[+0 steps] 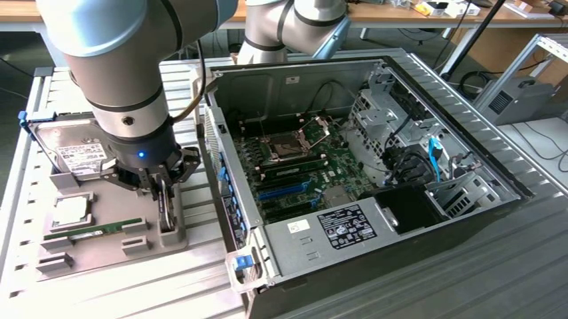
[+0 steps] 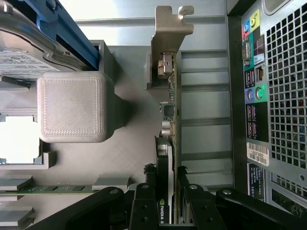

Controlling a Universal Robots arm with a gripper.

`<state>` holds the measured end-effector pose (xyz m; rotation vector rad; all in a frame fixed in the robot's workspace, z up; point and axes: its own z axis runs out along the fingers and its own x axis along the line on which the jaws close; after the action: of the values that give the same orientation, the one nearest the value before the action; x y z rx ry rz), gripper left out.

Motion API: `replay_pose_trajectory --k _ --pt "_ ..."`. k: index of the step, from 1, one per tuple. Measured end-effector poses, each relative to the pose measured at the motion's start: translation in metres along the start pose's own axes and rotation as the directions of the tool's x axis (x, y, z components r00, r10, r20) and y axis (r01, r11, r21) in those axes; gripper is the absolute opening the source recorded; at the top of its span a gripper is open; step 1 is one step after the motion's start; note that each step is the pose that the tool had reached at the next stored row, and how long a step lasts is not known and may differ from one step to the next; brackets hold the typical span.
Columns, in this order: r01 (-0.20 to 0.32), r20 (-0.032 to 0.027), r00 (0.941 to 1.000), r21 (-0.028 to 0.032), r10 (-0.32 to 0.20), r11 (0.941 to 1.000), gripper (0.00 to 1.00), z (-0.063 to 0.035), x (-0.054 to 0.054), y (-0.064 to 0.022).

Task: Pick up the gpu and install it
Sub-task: 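Pick up the gpu and move the gpu toward the slot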

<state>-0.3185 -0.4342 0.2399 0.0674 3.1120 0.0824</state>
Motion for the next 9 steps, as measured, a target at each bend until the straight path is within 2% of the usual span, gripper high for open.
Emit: replay_pose_trajectory --k 5,9 --pt "0.0 0.0 1.0 0.0 0.0 1.0 0.27 -0.0028 0.0 0.0002" --pt "0.0 0.0 1.0 0.0 0.0 1.0 0.27 -0.0105 0.0 0.0006"
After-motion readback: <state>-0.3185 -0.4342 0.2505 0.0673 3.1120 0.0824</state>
